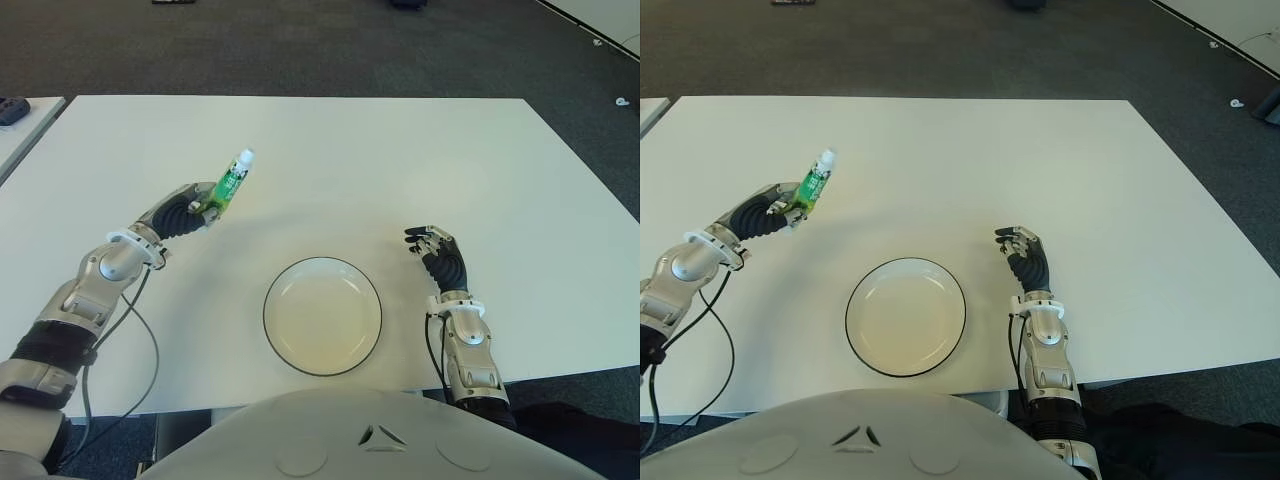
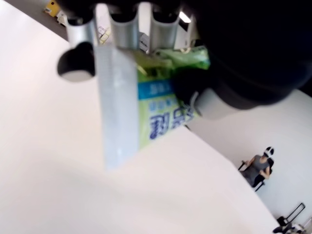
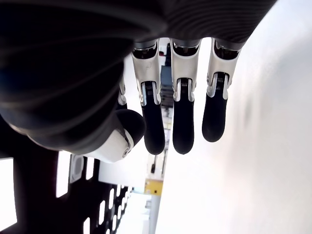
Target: Put the toothpaste on the table into the plate.
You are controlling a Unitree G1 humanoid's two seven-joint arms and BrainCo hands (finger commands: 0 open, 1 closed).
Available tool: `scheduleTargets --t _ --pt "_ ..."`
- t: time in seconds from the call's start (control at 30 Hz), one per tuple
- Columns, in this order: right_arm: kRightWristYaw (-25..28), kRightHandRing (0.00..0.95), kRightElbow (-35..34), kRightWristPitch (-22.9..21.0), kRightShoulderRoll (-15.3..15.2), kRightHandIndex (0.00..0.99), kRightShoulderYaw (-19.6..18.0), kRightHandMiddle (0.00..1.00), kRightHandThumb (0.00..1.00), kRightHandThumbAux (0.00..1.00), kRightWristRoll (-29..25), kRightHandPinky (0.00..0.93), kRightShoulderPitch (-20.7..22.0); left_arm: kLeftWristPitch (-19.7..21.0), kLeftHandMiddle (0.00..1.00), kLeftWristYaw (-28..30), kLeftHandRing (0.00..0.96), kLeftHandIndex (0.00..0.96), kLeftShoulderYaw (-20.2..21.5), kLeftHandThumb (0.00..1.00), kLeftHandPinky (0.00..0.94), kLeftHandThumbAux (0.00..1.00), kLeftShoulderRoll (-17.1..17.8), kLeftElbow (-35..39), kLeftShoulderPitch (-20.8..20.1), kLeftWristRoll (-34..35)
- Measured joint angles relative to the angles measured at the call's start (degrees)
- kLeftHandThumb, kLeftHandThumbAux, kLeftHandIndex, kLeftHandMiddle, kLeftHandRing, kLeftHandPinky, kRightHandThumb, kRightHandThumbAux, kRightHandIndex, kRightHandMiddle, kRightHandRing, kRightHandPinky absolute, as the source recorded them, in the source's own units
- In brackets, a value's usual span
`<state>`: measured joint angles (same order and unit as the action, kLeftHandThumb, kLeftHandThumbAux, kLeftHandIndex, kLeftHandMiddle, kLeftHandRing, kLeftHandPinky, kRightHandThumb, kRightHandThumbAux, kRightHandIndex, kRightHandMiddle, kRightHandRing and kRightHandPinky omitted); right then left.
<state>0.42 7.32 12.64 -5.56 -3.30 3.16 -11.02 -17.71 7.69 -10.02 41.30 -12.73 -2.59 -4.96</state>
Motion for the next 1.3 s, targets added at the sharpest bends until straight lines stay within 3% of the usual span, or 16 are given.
scheduleTargets --t 0.23,0.43,0.77,1.0,1.3 --pt "-0.22 0.37 0.66 0.36 0.0 0.418 0.09 0.394 0.69 0.733 0.28 0.379 0.18 6.36 0.886 1.35 0.875 0.443 2.27 0.729 0.868 0.703 -4.21 11.35 3.55 0.41" --pt "-0.44 0.378 1.19 0.45 0.0 0.417 0.21 0.402 0.688 0.733 0.96 0.396 0.41 9.64 0.884 4.21 0.875 0.443 3.22 0.731 0.867 0.702 -5.75 17.74 4.71 0.7" --pt "-0.56 0.388 1.29 0.63 0.0 0.419 0.36 0.409 0.69 0.732 1.04 0.402 0.62 7.11 0.884 9.74 0.877 0.443 2.74 0.734 0.874 0.701 -6.94 22.82 6.26 0.93" --pt "-0.55 0.39 1.99 1.09 0.06 0.419 0.45 0.413 0.69 0.732 0.96 0.405 1.14 -2.23 0.881 13.85 0.874 0.443 -0.76 0.733 0.866 0.701 -7.04 22.93 6.23 -1.34" --pt "-0.58 0.397 2.06 1.34 0.06 0.417 0.44 0.417 0.689 0.734 0.96 0.413 1.29 -24.03 0.889 11.25 0.88 0.443 -4.18 0.726 0.88 0.702 -6.99 12.79 5.22 -14.64"
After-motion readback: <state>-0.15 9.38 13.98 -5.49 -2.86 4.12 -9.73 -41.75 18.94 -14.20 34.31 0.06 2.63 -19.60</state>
